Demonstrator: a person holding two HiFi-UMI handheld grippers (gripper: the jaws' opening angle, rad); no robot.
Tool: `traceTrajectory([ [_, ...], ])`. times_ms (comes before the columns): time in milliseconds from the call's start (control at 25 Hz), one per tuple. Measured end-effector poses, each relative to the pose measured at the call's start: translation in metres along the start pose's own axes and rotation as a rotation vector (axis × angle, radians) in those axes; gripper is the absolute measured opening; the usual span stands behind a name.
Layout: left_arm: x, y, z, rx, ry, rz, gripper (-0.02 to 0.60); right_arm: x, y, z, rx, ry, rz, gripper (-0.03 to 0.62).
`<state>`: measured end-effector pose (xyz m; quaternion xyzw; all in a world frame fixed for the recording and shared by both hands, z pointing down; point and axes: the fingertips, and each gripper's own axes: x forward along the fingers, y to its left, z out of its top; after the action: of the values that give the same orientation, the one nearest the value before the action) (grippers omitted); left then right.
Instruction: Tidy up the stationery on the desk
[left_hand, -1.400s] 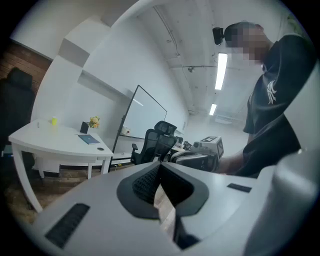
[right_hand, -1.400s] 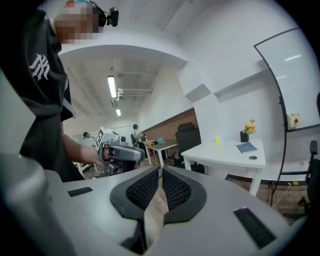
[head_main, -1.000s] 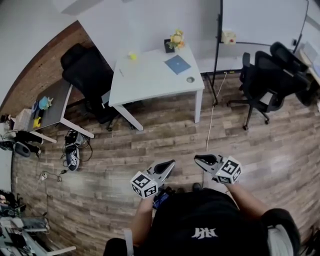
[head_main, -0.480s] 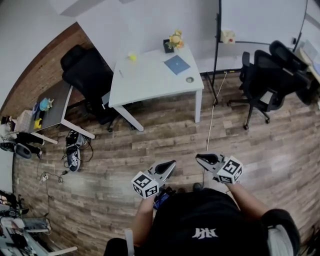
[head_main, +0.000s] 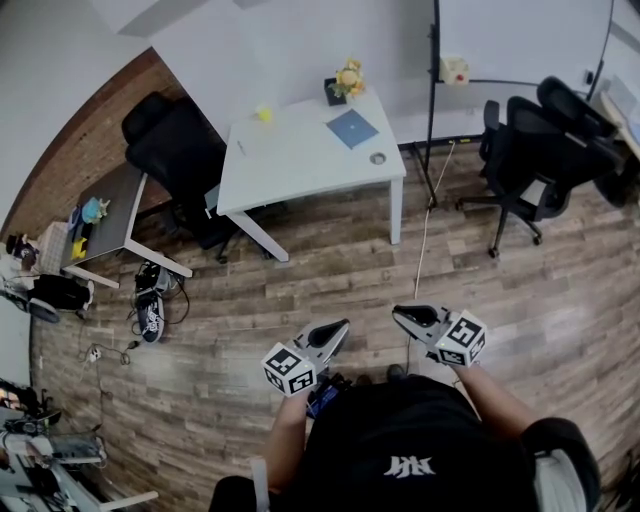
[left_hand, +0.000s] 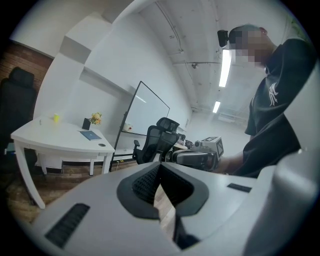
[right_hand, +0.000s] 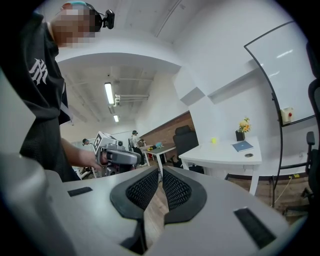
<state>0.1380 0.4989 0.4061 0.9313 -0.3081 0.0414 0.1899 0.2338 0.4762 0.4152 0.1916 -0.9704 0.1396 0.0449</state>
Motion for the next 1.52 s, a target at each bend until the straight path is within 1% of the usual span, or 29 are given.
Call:
traceTrajectory([
  [200, 0.007, -0.003, -0.001, 0.002, 0.003, 0.016, 0.000, -0.010, -0.006, -0.005, 0.012, -0.005, -0.002, 0.049],
  [360, 0.001, -0.002, -0.001, -0.003, 0.001, 0.043, 0.000, -0.017, -0.006, -0.009, 0.038, -0.017, -0.005, 0.049],
  [560, -0.003, 0.019, 0.011, 0.007, -0.008, 0.084, 0.000, -0.011, -0.018, -0.004, 0.036, -0.031, 0.007, 0.049],
  [720, -0.003, 0.029, 0.014, -0.034, -0.030, 0.096, 0.000, -0.007, -0.024, -0.013, 0.056, -0.017, 0.004, 0.049],
  [840, 0.005, 0.041, 0.015, -0.042, -0.030, 0.088, 0.000, -0.001, -0.035, -0.018, 0.071, -0.004, -0.002, 0.049],
  [1040, 0.026, 0.078, 0.019, -0.058, -0.023, 0.078, 0.000, 0.021, -0.067, -0.016, 0.073, 0.028, -0.002, 0.049],
  [1200, 0.040, 0.120, 0.024, -0.081, -0.038, 0.083, 0.000, 0.047, -0.099, -0.002, 0.066, 0.040, 0.000, 0.049],
  [1320, 0.051, 0.155, 0.038, -0.090, -0.044, 0.082, 0.000, 0.073, -0.126, 0.014, 0.061, 0.041, -0.001, 0.049],
  [1520, 0.073, 0.212, 0.071, -0.079, -0.057, 0.048, 0.000, 0.116, -0.169, 0.040, 0.047, 0.055, -0.009, 0.049],
])
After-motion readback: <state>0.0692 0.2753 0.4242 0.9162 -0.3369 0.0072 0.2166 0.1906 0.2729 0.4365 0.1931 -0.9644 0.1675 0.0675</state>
